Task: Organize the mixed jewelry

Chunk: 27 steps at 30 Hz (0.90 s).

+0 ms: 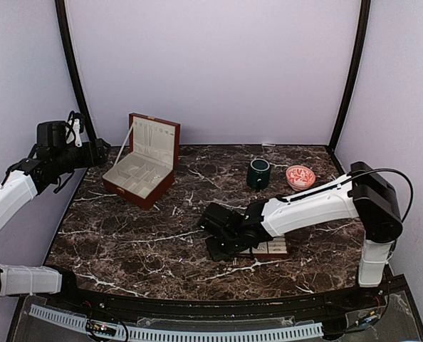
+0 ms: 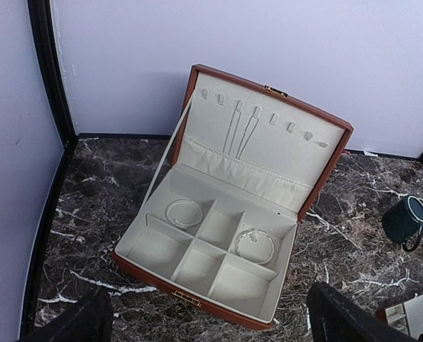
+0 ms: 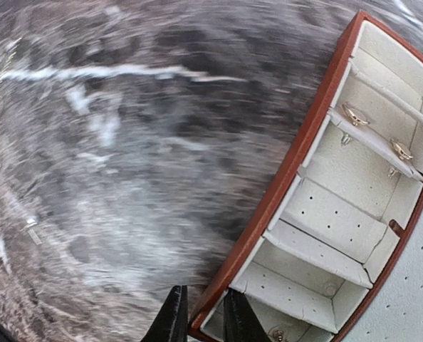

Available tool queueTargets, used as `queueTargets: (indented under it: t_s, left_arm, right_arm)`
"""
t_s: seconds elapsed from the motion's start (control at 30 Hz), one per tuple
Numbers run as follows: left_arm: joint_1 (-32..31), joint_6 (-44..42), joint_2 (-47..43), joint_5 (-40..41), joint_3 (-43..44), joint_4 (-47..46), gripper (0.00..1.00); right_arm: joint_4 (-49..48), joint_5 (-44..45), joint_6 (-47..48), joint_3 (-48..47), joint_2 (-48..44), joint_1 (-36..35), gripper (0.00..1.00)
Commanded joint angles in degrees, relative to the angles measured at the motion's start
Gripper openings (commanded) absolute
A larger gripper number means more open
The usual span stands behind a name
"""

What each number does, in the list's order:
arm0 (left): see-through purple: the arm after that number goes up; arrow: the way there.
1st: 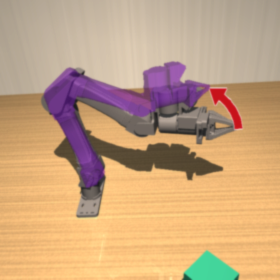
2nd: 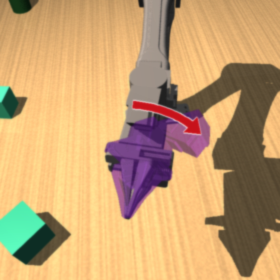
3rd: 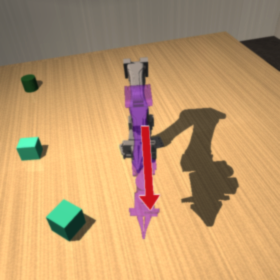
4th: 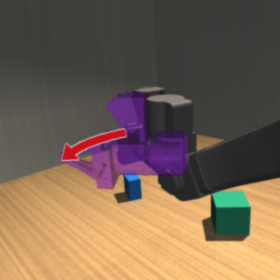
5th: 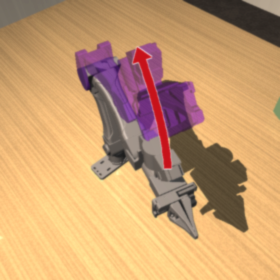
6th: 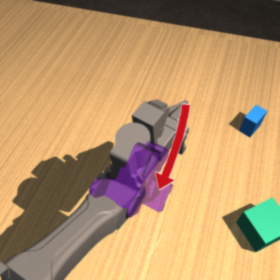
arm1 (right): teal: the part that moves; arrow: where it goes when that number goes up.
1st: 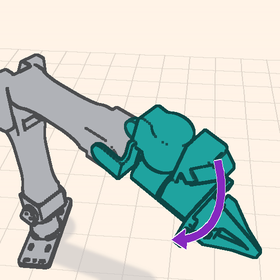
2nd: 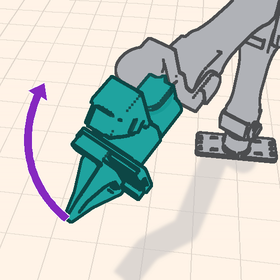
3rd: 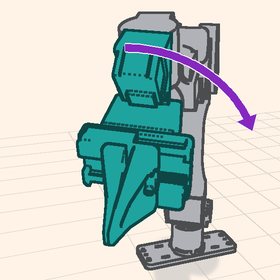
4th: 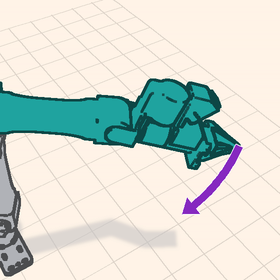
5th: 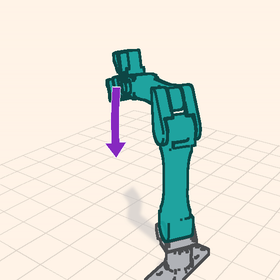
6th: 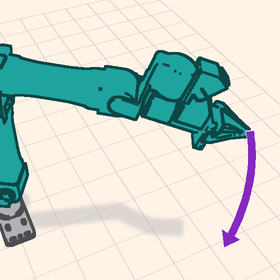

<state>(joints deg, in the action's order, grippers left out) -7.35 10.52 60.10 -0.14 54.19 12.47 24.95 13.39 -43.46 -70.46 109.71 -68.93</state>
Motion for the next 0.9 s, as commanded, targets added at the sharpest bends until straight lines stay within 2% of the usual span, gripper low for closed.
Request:
queueTargets:
  t_s: [0.0,0.27,0.57,0.77,0.87]
  left_arm:
    - [0.14,-0.13,0.02,-0.5,-0.95,-0.48,0.97]
    - [0.15,0.03,0.28,-0.82,-0.99,-0.51,0.97]
    - [0.13,0.41,0.36,-1.79,-0.85,-0.49,0.98]
    - [0.15,0.63,0.47,-2.34,-0.8,-0.35,0.98]
    - [0.1,0.96,0.5,-3.04,-0.99,-0.65,0.98]
  right_arm:
    - [-4.95,-4.93,7.95,-4.07,1.99,-2.08,0.18]
    - [-4.09,-5.04,10.78,-6.98,2.78,-3.17,0.21]
    - [1.5,-1.21,14.57,-11.68,0.18,-3.15,0.44]
    - [3.79,1.22,17.55,-18.13,3.97,-1.06,0.41]
    - [1.88,2.07,22.4,-20.52,6.63,0.41,0.38]
